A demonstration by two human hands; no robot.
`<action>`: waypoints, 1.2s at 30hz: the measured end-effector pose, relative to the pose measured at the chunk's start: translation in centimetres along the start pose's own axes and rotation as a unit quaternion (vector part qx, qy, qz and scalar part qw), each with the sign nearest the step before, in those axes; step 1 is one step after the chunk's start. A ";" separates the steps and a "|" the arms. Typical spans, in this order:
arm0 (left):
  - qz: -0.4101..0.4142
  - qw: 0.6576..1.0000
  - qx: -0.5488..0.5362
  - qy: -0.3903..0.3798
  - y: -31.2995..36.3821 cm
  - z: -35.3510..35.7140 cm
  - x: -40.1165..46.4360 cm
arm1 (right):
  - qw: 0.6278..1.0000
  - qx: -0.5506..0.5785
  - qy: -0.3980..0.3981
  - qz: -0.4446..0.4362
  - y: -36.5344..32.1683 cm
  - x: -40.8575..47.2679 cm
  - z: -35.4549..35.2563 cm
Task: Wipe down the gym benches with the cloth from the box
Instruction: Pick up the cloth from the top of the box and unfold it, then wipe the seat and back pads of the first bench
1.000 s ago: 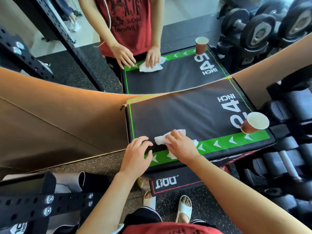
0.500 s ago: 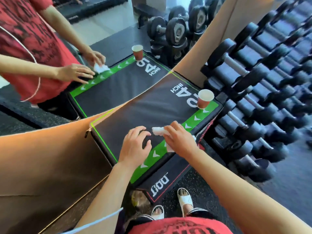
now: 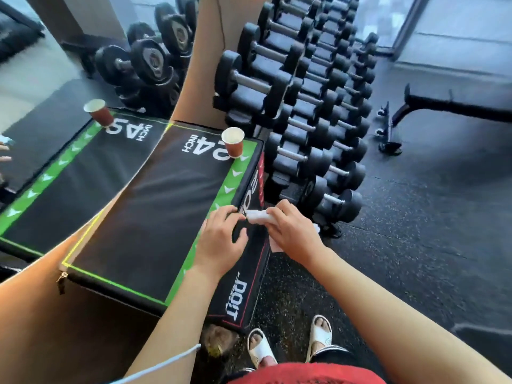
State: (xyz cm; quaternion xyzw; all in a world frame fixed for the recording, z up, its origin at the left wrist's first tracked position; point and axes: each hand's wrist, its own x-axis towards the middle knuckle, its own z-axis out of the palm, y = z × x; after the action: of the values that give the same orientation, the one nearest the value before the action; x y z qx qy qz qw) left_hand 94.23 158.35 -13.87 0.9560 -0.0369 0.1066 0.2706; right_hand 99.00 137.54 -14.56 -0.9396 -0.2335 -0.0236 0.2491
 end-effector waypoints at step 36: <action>0.338 0.917 -0.047 -0.204 47.4 26.8 -5.2 | 0.910 -0.034 0.225 0.345 31.1 -45.3 -23.5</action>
State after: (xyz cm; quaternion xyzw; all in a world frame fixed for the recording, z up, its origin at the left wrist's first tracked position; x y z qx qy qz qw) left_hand 87.97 103.98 -13.18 0.8737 -0.4176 -0.0074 0.2493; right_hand 74.39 83.06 -15.54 -0.9392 0.1689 -0.1552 0.2554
